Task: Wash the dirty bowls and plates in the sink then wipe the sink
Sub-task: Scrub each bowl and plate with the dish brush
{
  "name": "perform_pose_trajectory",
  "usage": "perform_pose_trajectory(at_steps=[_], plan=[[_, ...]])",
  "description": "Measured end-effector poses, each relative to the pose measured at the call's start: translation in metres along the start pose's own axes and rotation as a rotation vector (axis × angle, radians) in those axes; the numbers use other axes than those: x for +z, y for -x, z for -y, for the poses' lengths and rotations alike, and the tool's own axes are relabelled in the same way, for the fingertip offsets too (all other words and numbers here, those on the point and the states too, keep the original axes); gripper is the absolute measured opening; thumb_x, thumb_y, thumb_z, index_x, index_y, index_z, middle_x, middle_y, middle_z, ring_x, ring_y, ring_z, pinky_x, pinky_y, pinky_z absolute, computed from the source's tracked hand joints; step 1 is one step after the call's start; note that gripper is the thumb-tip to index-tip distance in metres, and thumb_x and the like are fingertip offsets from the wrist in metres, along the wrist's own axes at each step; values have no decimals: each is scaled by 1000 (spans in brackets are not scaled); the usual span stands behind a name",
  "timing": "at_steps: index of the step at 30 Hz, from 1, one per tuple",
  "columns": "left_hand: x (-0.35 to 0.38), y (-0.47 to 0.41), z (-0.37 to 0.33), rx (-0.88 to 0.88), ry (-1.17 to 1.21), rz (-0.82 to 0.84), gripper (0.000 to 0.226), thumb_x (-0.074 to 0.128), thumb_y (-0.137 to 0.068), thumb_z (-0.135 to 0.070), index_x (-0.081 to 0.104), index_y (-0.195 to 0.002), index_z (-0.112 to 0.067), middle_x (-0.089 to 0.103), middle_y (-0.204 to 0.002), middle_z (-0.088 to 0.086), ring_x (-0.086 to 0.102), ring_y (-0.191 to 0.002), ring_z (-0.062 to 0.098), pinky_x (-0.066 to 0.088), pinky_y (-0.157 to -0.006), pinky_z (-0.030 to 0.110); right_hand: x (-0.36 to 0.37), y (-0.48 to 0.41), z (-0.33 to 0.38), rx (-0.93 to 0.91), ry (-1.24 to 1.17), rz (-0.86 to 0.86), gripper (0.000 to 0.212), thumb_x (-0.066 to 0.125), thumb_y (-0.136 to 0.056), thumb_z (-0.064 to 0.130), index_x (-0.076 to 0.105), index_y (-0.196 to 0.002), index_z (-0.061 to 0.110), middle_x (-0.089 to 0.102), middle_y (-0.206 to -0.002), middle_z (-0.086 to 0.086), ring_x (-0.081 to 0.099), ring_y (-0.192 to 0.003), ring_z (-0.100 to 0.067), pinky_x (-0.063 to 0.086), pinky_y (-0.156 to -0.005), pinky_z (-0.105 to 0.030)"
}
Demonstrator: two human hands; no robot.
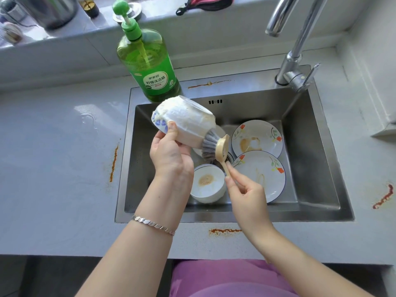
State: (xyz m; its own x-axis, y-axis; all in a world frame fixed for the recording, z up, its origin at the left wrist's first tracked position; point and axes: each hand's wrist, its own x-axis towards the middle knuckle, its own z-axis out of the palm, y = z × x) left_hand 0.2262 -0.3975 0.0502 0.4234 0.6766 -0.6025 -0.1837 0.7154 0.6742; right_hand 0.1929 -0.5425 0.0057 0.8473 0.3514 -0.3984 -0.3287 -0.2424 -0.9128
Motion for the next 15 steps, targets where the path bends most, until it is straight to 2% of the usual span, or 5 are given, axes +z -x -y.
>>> perform_pose_trajectory(at_steps=[3, 6, 9, 12, 15], plan=[[-5, 0, -4, -37, -23, 31, 23, 51, -94, -6, 54, -117, -3, 65, -98, 13, 65, -83, 21, 58, -66, 33, -6, -5, -4, 73, -35, -35, 37, 47, -96, 11, 51, -132, 16, 55, -65, 30, 61, -68, -21, 53, -68, -22], [-17, 4, -13, -121, -111, 124, 15, 48, -95, -8, 58, -106, -4, 67, -94, 9, 66, -82, 18, 59, -62, 27, -21, -24, -8, 217, -98, -80, 35, 47, -95, 11, 52, -130, 12, 45, -57, 20, 36, -49, 4, 32, -48, -9], [-28, 4, -27, -124, -310, 233, 14, 48, -94, -8, 61, -97, -9, 69, -85, 4, 67, -70, 13, 55, -55, 21, -41, -35, -3, 271, -128, -54, 33, 47, -96, 12, 56, -126, 19, 37, -44, 13, 26, -34, 0, 21, -33, -10], [-34, 3, -32, -101, -530, 252, 15, 51, -92, -6, 62, -102, -5, 68, -86, 6, 66, -68, 14, 54, -53, 22, -52, -38, -1, 266, -116, -13, 33, 46, -96, 14, 56, -126, 24, 32, -46, 8, 21, -34, -2, 19, -32, -12], [-38, -2, -27, -87, -561, 166, 21, 52, -92, -6, 61, -111, -1, 67, -93, 10, 65, -73, 17, 55, -54, 23, -44, -28, -3, 220, 8, 23, 33, 47, -96, 10, 56, -126, 18, 36, -37, 16, 31, -33, -1, 25, -35, -7]])
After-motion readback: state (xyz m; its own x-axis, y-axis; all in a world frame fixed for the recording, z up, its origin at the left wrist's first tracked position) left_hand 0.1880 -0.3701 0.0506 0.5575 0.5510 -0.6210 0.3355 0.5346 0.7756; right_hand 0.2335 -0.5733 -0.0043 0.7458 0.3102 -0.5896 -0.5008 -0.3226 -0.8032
